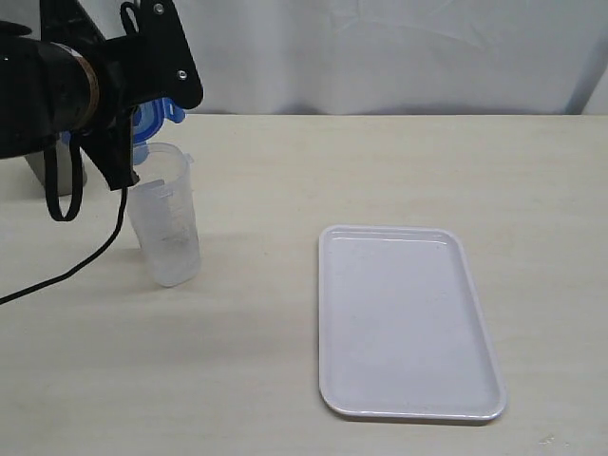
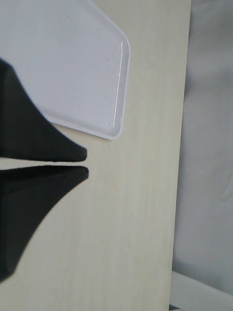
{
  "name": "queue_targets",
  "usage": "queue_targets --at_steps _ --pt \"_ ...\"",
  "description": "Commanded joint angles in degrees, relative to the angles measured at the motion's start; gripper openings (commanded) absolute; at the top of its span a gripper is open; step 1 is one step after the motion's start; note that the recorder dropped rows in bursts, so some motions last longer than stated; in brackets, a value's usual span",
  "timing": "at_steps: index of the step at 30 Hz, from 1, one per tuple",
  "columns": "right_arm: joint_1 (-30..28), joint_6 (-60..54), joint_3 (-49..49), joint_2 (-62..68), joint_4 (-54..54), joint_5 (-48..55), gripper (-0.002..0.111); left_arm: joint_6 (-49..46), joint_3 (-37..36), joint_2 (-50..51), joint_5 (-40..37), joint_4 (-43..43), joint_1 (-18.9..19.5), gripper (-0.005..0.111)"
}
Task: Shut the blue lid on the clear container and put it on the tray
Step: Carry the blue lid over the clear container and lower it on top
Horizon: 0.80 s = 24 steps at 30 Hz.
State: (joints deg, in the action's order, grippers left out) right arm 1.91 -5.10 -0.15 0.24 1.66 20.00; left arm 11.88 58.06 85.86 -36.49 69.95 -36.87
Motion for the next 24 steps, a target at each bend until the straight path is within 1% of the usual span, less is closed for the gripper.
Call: queue_targets --at_steps 1,4,11,16,24 --pt "0.20 -0.06 0.15 -0.24 -0.45 -0.19 0.004 0.18 -0.28 -0.12 0.35 -1.61 -0.54 0.000" --pt "0.20 -0.06 0.15 -0.24 -0.45 -0.19 0.004 0.18 -0.28 -0.12 0.59 -1.82 -0.70 0.000" --pt "0.20 -0.06 0.15 -0.24 -0.45 -0.19 0.004 0.07 -0.28 -0.12 -1.98 0.84 -3.72 0.000" --pt "0.20 -0.06 0.15 -0.24 -0.45 -0.19 0.004 0.07 -0.28 -0.12 -5.05 2.70 -3.98 0.000" --pt "0.20 -0.06 0.15 -0.24 -0.45 -0.19 0.004 0.07 -0.28 -0.12 -4.65 3.67 -3.98 0.000"
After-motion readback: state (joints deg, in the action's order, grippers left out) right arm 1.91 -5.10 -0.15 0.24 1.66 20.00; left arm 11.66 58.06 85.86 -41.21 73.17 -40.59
